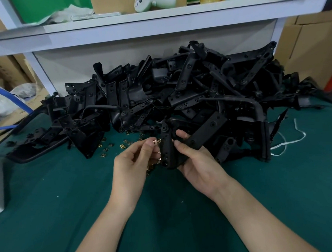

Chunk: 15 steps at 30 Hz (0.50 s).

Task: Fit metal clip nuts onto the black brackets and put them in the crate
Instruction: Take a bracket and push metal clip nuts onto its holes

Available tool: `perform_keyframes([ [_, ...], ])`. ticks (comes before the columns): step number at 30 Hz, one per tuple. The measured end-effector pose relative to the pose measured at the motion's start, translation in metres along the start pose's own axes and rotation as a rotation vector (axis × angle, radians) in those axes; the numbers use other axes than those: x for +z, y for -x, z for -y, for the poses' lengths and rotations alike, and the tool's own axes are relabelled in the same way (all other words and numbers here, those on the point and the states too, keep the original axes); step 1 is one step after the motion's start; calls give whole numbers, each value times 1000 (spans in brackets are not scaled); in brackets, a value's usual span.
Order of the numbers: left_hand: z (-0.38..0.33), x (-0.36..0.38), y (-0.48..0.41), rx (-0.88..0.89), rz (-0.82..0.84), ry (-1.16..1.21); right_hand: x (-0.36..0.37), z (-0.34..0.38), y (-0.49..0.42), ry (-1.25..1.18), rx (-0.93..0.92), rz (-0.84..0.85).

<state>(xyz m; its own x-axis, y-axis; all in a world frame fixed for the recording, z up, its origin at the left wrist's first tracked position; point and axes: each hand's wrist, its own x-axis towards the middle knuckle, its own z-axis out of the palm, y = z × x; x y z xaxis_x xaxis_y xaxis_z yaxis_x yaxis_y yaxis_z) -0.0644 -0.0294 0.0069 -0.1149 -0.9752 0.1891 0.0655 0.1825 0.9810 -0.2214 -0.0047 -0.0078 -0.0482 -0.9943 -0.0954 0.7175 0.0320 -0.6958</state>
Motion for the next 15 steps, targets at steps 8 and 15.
perform_keyframes([
  [8,0,1,-1,-405,200,471,-1,-2,0,1,16,46],
  [15,-1,3,0,-333,188,437,-3,-1,-1,-3,28,52],
])
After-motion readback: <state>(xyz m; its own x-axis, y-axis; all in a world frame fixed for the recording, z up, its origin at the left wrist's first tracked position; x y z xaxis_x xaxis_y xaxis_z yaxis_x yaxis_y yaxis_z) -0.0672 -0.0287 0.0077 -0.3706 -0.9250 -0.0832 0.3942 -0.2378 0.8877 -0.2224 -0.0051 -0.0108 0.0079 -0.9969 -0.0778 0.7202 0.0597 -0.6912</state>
